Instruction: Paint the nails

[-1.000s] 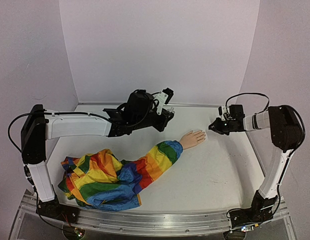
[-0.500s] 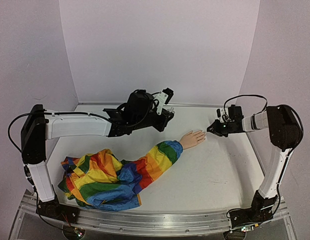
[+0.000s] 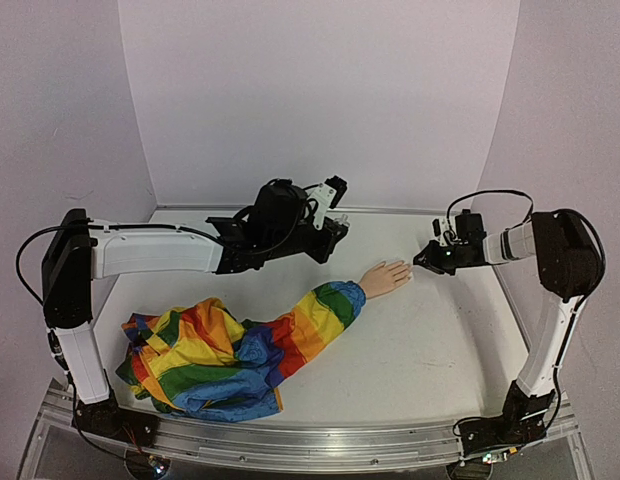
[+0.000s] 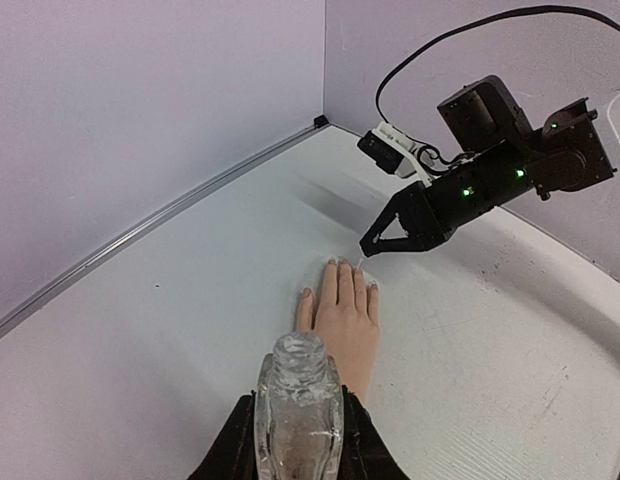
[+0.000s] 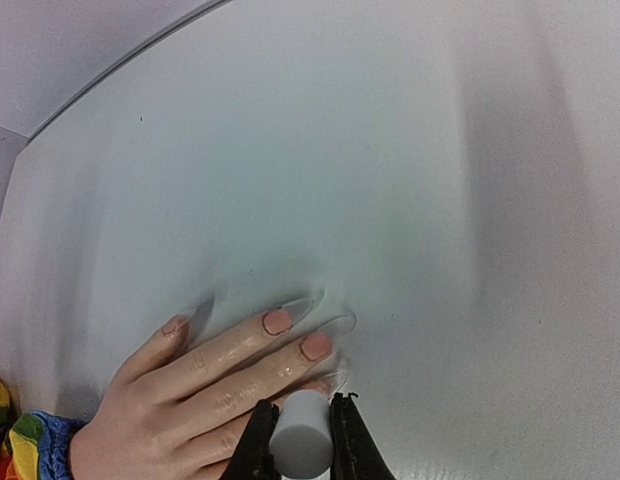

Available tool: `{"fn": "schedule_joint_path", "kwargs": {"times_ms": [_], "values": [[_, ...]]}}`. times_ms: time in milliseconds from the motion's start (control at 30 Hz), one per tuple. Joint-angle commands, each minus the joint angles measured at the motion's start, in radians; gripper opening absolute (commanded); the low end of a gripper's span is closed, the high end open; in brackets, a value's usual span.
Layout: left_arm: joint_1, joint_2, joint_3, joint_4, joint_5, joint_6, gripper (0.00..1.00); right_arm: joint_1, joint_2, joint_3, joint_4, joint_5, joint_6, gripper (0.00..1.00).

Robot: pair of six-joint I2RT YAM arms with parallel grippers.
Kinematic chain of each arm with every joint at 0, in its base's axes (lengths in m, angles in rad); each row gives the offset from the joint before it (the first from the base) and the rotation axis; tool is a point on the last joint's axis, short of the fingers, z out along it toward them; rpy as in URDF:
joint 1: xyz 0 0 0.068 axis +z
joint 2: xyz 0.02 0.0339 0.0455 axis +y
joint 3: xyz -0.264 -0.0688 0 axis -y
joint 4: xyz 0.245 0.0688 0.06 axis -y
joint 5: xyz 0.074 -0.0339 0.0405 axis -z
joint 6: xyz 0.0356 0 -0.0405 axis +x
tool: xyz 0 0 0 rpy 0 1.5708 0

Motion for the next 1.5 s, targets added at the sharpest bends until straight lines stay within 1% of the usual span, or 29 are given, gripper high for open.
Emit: {"fn": "schedule_joint_path", "kwargs": {"times_ms": [0,700,1233,1467], "values": [[-0.002,-0.033,0.027,0.057,-0.01,0.012,0.0,0.007,0.023,0.019,-0.005,-0.001,-0.004,0.0],[-0.004,-0.041,0.019,0.057,-0.016,0.014,0.0,0.008,0.027,0.024,-0.006,0.038,0.001,0.0],[-0.002,-0.039,0.019,0.057,-0.019,0.015,0.0,0.009,0.048,0.061,-0.007,0.057,0.003,0.0],[-0.002,-0.04,0.019,0.057,-0.019,0.015,0.0,0.009,0.03,0.07,-0.009,0.071,-0.005,0.0]]}}
